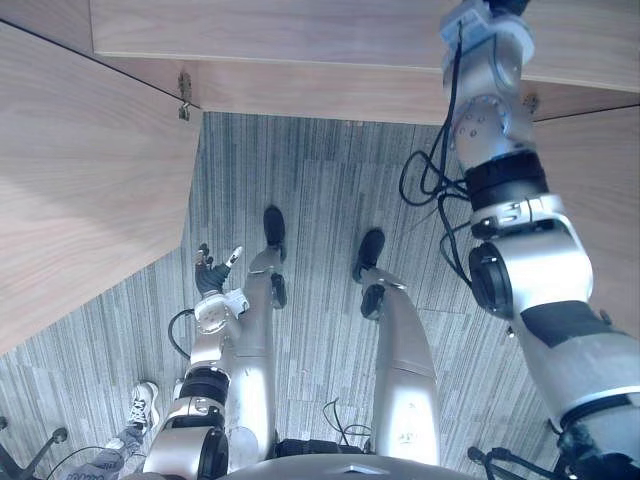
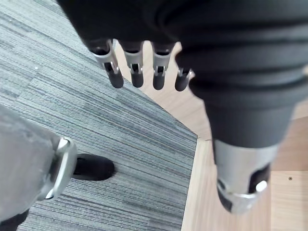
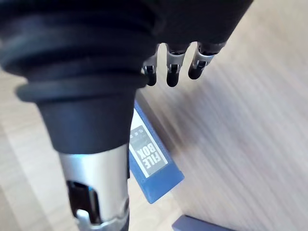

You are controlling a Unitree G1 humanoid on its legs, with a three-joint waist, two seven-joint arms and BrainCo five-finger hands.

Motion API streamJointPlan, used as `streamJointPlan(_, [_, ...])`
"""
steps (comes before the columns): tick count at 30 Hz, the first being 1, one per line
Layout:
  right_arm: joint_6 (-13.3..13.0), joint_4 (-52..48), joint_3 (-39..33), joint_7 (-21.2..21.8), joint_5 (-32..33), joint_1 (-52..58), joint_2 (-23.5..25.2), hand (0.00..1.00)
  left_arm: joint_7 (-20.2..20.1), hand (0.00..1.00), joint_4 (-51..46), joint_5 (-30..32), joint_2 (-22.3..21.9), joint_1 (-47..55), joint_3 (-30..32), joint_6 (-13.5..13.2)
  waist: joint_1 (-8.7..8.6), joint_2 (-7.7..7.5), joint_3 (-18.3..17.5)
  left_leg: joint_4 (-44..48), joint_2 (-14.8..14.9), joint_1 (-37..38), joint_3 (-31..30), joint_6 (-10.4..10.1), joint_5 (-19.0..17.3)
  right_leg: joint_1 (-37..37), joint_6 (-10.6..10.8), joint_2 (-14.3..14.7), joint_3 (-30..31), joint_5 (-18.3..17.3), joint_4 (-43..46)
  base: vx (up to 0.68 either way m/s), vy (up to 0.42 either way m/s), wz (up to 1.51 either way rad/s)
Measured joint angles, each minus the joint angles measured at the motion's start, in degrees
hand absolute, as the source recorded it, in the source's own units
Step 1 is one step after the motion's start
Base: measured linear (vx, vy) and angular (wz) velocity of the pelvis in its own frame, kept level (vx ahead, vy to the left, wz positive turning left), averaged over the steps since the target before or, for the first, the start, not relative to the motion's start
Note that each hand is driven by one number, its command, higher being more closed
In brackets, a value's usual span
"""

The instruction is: Walk over to the cabinet, pick up the folder, carry it to the office cabinet, place the folder inside the office cabinet, then close the office cabinet door

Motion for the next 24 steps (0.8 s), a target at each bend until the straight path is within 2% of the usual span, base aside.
streamJointPlan(8, [0.5, 1.7, 1.0, 0.7, -0.8, -3.0, -3.8, 0.0, -0.4, 0.0, 0.0, -0.5, 1.1, 1.7, -0.3, -0.8, 0.28, 0.0, 0.0, -3.6, -0.4, 0.1, -0.6, -0.5, 2.4, -0.5, -0.4, -0.5, -1.5, 0.0, -0.1, 0.0, -0.032, 0.11])
streamJointPlan(14, [0.2, 1.9, -0.4, 0.7, 3.0, -2.7, -4.1, 0.0, -0.4, 0.0, -0.1, -1.7, 1.0, 1.7, -0.3, -1.0, 0.22, 0.0, 0.0, -3.7, -0.5, 0.1, -0.8, -0.5, 2.7, -0.7, -0.8, -0.8, -1.9, -0.4, 0.8, -0.01, -0.033, 0.05])
streamJointPlan(20, [-3.3, 1.3, -7.6, 0.6, 9.5, 3.1, -1.1, 0.0, -0.4, 0.0, -0.1, -2.3, 0.9, 1.7, -0.2, -1.0, 0.21, 0.0, 0.0, -3.6, -0.5, 0.3, -0.5, -0.6, 2.7, -0.7, -0.9, -1.0, -1.9, -0.5, 1.4, -0.01, -0.01, 0.01])
streamJointPlan(24, [-4.7, -1.0, -10.8, 0.6, 12.3, 7.8, 1.4, 0.0, -0.4, 0.0, -0.2, -2.3, 0.8, 1.8, -0.2, -1.0, 0.25, 0.0, 0.0, -3.6, -0.4, 1.3, 0.3, -0.3, 2.9, -0.1, -0.9, -1.0, -1.5, -0.5, 1.6, -0.01, -0.007, -0.01])
